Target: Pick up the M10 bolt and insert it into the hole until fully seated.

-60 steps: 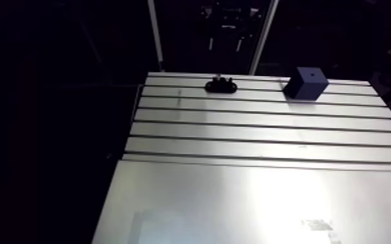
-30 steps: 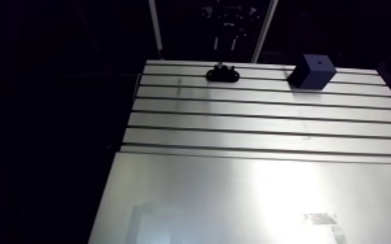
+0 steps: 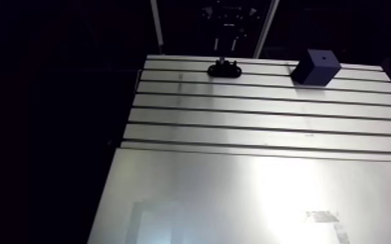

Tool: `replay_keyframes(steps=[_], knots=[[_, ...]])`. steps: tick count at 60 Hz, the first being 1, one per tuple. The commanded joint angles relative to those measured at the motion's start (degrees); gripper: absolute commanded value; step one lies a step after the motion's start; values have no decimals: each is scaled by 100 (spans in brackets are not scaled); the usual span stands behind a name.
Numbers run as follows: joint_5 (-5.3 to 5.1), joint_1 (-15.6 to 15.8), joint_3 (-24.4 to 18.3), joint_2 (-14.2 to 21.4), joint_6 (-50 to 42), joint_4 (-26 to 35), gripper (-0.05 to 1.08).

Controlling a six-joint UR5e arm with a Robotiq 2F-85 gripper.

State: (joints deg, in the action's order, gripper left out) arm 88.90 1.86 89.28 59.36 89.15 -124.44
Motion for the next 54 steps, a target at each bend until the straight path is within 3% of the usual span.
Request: replay_keyframes(steps=[1,54], knots=[[8,7,24,-58,-7,-6,49],[26,23,50,-244,10,-155,49]])
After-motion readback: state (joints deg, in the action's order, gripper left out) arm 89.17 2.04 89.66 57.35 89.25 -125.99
